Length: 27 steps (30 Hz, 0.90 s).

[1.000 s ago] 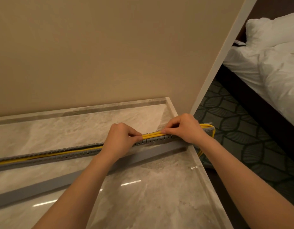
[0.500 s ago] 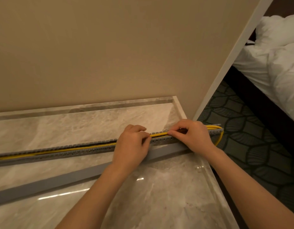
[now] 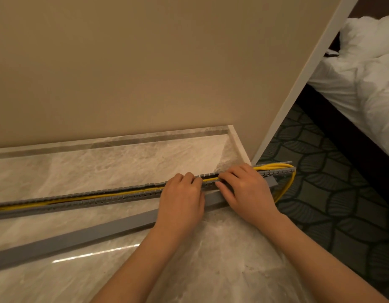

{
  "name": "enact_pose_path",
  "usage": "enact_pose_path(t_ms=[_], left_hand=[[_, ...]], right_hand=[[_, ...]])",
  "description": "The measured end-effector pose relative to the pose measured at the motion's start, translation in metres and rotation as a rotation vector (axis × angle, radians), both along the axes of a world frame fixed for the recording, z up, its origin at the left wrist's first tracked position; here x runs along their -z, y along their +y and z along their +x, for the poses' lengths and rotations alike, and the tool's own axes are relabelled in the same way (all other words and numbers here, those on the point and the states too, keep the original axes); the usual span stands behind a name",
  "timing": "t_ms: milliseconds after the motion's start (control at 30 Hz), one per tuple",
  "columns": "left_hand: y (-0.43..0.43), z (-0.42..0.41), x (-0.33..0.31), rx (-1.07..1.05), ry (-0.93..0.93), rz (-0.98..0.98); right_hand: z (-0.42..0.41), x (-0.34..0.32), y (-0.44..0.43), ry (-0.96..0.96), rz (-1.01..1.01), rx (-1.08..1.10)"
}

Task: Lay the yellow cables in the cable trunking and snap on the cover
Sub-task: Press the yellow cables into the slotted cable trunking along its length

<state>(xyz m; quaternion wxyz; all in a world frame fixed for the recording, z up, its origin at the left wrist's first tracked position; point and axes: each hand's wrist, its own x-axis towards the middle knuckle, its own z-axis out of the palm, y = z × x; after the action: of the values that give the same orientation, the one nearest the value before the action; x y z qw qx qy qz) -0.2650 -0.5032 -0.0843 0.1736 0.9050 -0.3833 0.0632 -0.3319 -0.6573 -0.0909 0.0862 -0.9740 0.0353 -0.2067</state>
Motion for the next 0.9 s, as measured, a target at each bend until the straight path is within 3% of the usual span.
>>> enact_pose_path(t_ms=[200,433,667,900], left_hand=[[0.000,0.005,-0.002,-0.028,-0.004,0.068],[-0.009,0.001,-0.011,-0.076,-0.016,0.170],[-0.037,-0.016,-0.008,0.160,0.032,0.082],[-0.042,-0.020,0.003,0.160,0.031,0.129]], right_hand=[[-0.001,-0.013,-0.015,0.093,0.133,-0.075],[-0.030,-0.020,-0.058,-0.064,0.107,0.069],[-0.037,-0.004,-0.052,-0.074,0.098,0.079],[-0.037,0.003,-0.051,-0.091,0.109,0.156]])
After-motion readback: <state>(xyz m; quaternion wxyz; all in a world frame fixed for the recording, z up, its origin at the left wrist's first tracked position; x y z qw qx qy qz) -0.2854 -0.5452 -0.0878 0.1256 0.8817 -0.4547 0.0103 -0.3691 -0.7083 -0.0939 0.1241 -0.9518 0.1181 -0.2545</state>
